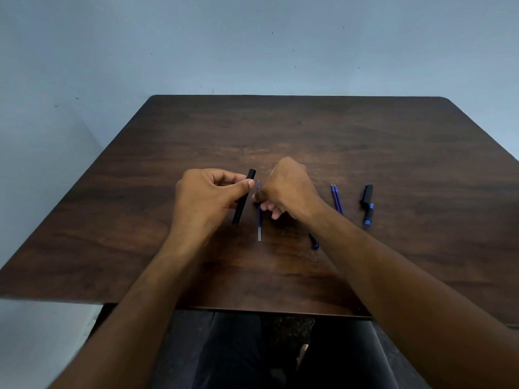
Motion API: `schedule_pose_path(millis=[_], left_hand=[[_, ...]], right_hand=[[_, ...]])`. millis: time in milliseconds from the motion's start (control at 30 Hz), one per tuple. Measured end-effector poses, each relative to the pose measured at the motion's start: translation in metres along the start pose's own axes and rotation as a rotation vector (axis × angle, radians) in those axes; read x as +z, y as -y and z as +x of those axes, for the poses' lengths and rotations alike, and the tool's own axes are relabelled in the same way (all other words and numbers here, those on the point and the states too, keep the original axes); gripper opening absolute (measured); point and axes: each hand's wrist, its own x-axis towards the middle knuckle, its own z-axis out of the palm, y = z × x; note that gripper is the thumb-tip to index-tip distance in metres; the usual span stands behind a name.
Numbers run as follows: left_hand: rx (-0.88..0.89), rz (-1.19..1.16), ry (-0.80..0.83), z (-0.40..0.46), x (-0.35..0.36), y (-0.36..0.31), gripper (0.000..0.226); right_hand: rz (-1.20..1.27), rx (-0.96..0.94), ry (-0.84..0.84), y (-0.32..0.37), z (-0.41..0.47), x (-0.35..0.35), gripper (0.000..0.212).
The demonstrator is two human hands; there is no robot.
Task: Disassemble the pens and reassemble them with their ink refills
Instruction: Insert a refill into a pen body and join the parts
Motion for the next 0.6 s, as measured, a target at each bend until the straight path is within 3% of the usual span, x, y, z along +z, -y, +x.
schedule_pose_path(millis=[600], left_hand=[[0.014,-0.01,0.038,-0.002,0.003,-0.007,0.01]], right_hand=[[0.028,0.022,0.043,-0.001,-0.013,-0.009,0.03]])
